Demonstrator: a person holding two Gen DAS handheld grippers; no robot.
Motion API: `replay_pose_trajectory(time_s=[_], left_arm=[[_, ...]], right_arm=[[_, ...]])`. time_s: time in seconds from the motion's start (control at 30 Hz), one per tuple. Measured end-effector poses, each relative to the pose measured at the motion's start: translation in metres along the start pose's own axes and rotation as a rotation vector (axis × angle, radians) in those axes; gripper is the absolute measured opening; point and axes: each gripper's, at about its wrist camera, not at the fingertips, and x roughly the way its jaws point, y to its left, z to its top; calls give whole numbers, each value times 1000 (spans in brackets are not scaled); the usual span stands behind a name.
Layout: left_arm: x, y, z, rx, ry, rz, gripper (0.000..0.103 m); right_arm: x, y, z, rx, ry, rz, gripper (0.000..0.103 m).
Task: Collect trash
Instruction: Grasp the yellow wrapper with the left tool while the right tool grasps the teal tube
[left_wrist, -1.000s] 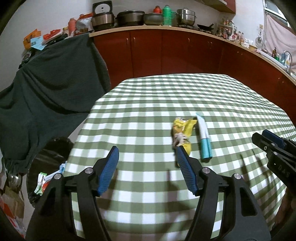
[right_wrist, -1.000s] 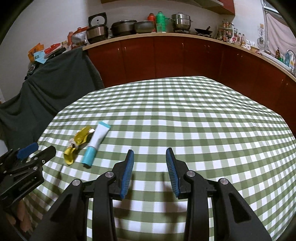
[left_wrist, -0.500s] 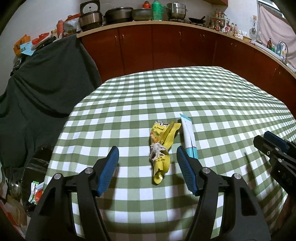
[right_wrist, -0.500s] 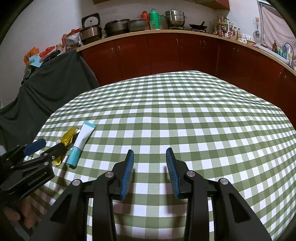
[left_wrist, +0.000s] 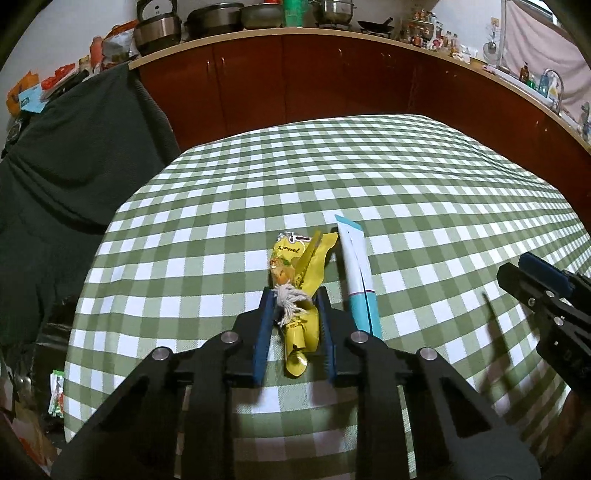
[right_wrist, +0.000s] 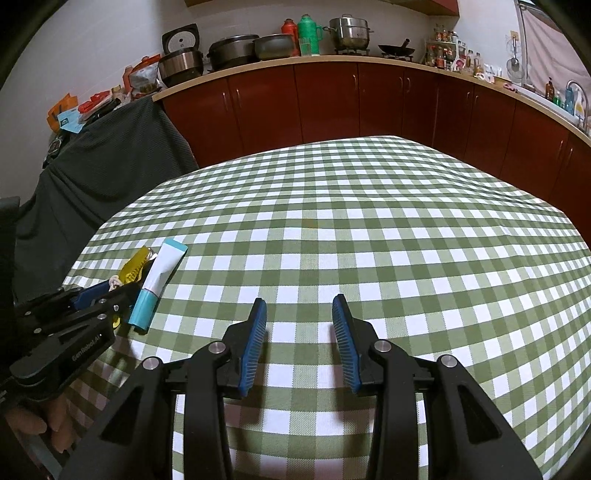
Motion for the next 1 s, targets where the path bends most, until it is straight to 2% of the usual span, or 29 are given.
replay_pose_trajectory(time_s=[0.27,0.47,1.0], left_arm=[[-9,6,-6,-13,-15,11,22],[-25,24,-16,-27,-41,48,22],[-55,104,-42,-138,-56,149,22]], right_arm=[[1,2,0,-8,3,-1,38],[0,17,1,-29,4,18,38],[11,94,10,-113,21,102,38]])
